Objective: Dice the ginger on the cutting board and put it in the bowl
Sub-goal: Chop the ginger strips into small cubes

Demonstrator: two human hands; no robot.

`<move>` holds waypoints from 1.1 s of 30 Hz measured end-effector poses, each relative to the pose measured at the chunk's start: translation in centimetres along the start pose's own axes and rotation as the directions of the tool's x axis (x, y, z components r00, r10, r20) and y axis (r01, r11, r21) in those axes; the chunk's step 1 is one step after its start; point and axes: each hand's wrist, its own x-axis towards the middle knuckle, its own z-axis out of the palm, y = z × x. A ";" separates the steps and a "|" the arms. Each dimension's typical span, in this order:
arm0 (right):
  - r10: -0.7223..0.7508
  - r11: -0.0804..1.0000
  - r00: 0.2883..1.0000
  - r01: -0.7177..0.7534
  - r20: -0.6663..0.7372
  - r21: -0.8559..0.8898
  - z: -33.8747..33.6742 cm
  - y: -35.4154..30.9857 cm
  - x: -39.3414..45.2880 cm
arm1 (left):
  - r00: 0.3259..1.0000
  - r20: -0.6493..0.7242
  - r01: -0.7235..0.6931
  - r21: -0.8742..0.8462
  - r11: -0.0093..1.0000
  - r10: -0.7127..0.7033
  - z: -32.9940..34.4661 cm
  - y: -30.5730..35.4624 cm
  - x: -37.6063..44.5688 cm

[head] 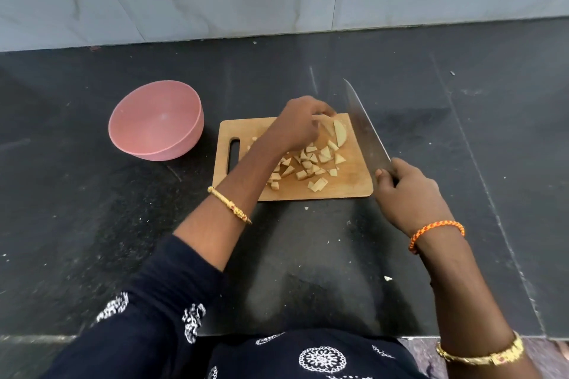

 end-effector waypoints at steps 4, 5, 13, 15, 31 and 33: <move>0.098 0.995 0.994 -0.096 0.046 -0.038 0.2 1.1 0.6 | 0.989 0.147 -0.033 0.073 0.997 0.021 0.3 -0.2 1.8; 0.105 0.993 0.993 -0.102 0.060 -0.050 0.3 1.2 0.7 | 0.987 0.162 -0.035 0.073 0.997 0.023 0.3 -0.2 2.1; 0.032 0.990 0.984 -0.007 0.173 -0.141 1.4 -0.3 1.5 | 0.986 0.141 -0.098 0.055 0.994 0.090 -0.3 -1.2 2.5; 0.013 0.987 0.983 0.016 0.181 -0.160 1.0 -0.4 1.9 | 0.993 0.103 -0.065 0.001 0.998 0.064 -0.2 -1.7 2.4; 0.039 0.998 0.991 -0.032 0.129 -0.061 -0.3 1.4 3.4 | 0.954 0.059 -0.296 0.044 0.954 0.293 0.3 -2.2 1.4; 0.043 0.998 0.992 -0.038 0.120 -0.044 -0.1 1.5 3.4 | 0.944 0.063 -0.328 0.053 0.943 0.324 0.3 -2.1 1.5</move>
